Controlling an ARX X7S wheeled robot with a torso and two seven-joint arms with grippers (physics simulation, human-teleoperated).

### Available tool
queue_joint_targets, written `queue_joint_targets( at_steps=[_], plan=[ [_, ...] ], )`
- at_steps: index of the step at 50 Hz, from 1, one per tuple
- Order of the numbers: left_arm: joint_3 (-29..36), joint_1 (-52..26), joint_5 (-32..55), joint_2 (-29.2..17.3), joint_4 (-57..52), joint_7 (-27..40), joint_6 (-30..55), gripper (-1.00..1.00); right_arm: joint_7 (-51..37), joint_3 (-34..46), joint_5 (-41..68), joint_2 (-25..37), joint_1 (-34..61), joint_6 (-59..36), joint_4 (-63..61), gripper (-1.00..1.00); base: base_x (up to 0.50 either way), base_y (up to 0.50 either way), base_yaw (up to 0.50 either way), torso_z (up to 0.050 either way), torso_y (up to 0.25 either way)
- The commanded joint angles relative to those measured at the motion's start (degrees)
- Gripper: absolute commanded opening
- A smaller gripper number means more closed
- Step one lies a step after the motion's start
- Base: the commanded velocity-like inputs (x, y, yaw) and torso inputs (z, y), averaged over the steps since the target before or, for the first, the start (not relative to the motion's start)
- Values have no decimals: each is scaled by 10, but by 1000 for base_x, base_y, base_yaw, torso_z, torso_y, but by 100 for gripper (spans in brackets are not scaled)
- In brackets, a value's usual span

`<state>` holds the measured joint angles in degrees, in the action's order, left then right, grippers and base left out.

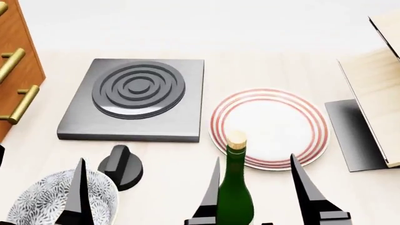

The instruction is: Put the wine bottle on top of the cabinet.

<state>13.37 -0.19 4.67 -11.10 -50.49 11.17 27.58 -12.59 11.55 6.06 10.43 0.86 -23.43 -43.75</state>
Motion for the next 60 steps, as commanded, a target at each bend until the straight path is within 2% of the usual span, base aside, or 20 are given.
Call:
queue_joint_targets(
  at_steps=[1,13,41,60],
  plan=[
    [3,-3,5,-5,-1,7,2,100,-5,0,6,3,0,5,2,100,0,0,0,0,0],
    [6,-4,11,-12,0,15,0,100,-12,12,-6,13,2,5,3,100,0,12,0,0,0],
    [11,-6,16,-21,0,27,-1,100,-21,20,-2,22,4,4,3,100,0,499,0,0,0],
    [18,-6,18,-26,7,33,-6,100,-33,20,-3,30,-2,6,5,100,0,11,0,0,0]
  ],
)
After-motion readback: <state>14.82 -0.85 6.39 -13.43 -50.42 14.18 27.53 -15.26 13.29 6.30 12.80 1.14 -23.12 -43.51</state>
